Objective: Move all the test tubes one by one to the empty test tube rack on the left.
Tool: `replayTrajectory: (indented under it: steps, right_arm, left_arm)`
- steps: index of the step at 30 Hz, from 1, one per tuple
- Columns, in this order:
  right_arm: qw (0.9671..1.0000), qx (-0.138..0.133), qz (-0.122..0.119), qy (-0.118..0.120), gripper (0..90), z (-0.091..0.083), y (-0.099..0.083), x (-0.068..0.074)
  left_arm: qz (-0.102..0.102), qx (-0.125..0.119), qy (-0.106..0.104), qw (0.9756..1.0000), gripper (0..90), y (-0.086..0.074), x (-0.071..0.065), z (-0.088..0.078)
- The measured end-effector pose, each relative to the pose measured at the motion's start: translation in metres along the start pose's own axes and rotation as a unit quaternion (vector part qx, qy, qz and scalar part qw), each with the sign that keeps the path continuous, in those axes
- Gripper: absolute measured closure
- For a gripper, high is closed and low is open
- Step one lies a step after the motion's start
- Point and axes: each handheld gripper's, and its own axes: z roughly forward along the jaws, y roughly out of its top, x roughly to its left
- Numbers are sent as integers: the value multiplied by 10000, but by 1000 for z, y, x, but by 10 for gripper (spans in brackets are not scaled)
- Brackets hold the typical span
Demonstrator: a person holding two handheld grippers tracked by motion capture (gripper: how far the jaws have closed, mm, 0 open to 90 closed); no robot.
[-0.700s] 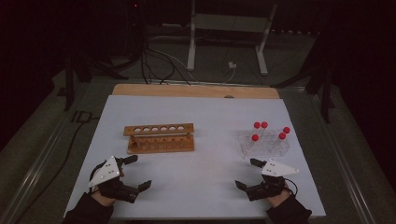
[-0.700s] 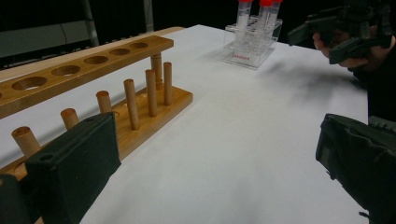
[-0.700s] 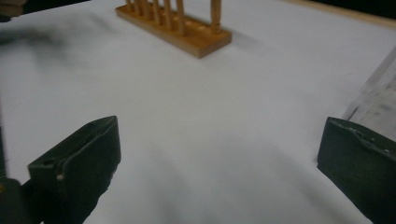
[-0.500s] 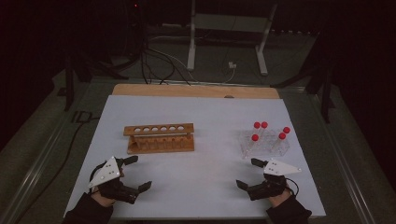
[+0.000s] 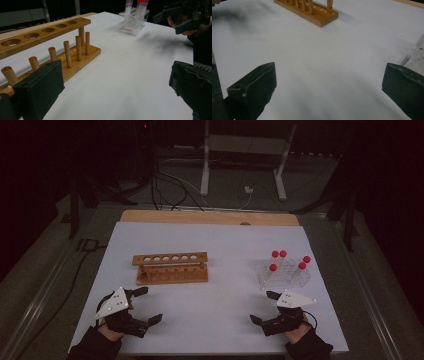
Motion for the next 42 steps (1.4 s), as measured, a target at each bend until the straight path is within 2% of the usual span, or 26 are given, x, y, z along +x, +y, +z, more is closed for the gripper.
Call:
replayTrajectory:
  steps: [9, 14, 20, 27, 32, 42]
  right_arm:
    - [10000, -67, -71, 0, 0, -4, 15, 12]
    - [9996, -275, -44, 34, 0, -11, 29, 18]
    - [9991, -417, -6, -53, 0, -19, 42, 22]
    - [9985, -506, 38, -187, 0, -24, 50, 20]
    - [9969, -676, 56, -402, 0, -30, 60, 16]
    - [9955, -671, 149, -658, 0, -30, 71, 4]
  left_arm:
    - [-22, 10, -16, 10000, 5, 0, 1, -1]
    - [-24, 3, -17, 10000, 5, 1, 1, -1]
    - [-29, 5, -30, 10000, 5, 1, 1, -1]
    - [-31, -4, -30, 10000, 5, 1, 1, -1]
    - [-28, -5, -29, 10000, 5, 1, 1, -1]
    - [-30, -24, -39, 10000, 5, 1, 1, -2]
